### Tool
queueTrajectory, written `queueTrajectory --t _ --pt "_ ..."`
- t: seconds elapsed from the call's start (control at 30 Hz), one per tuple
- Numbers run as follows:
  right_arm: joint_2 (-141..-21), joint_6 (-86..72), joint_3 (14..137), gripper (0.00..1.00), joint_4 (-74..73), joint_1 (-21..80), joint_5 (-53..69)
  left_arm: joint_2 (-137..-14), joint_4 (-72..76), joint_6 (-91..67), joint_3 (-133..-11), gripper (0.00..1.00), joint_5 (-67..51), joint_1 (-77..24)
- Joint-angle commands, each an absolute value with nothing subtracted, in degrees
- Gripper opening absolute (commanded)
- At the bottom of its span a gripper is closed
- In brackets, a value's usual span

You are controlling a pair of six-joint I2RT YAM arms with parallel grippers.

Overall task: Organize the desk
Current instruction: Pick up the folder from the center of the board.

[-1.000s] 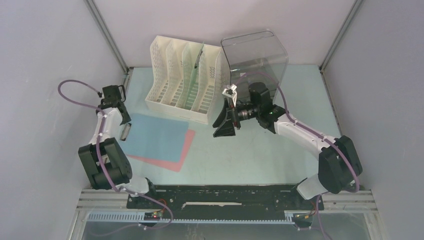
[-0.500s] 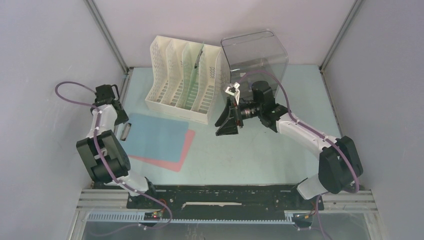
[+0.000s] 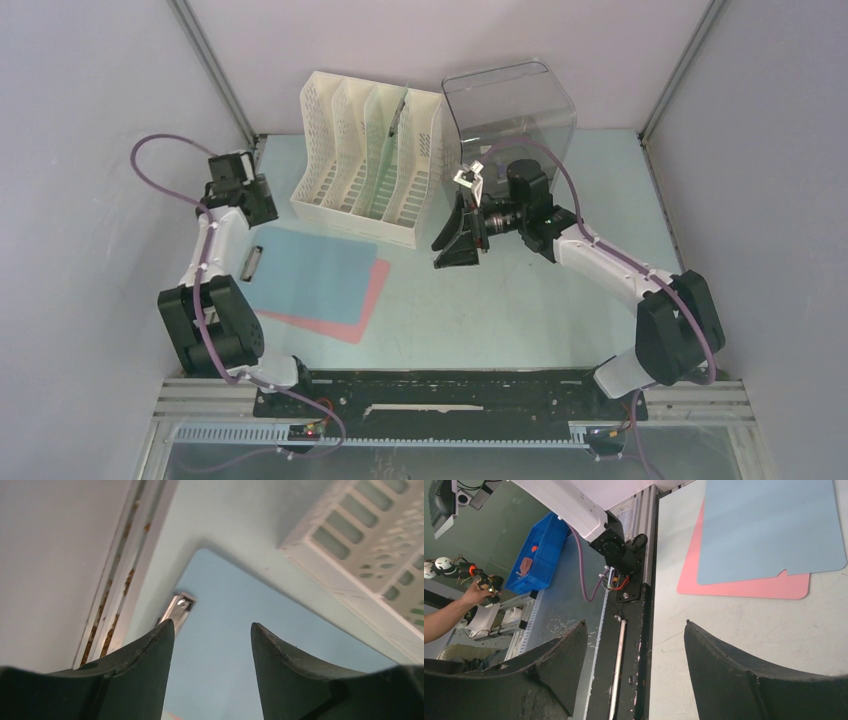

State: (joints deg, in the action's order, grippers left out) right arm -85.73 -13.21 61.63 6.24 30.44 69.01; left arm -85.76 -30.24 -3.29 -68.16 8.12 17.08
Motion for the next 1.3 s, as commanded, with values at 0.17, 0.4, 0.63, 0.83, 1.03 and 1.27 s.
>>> queueTrajectory --t 0.17,0.4,0.63,0.83,1.03,1.27 --pt "-85.7 -14.4 63.2 0.79 8.9 28.4 70.5 -87.3 -22.0 2.4 -67.3 0.64 7.9 13.5" --pt "-85.3 -14.6 63.2 0.79 8.6 27.5 71.4 -89.8 -22.7 -2.3 -68.6 0.62 9.7 14.6" --pt "-84.7 -14.8 63.2 0.79 8.6 26.3 72.1 -89.0 -20.8 -2.7 -67.8 0.62 13.2 16.6" --pt "-84.6 -15.0 63.2 0.79 8.6 25.9 72.3 -89.8 -20.6 -4.1 -68.9 0.62 14.3 18.0" --pt "-84.6 -14.9 63.3 0.79 9.0 25.4 72.6 -86.8 -19.2 -4.1 -66.9 0.63 14.7 17.2" --pt "-85.6 -15.2 63.2 0.79 9.6 25.6 72.9 -87.8 -21.2 -5.8 -69.6 0.61 20.9 15.0"
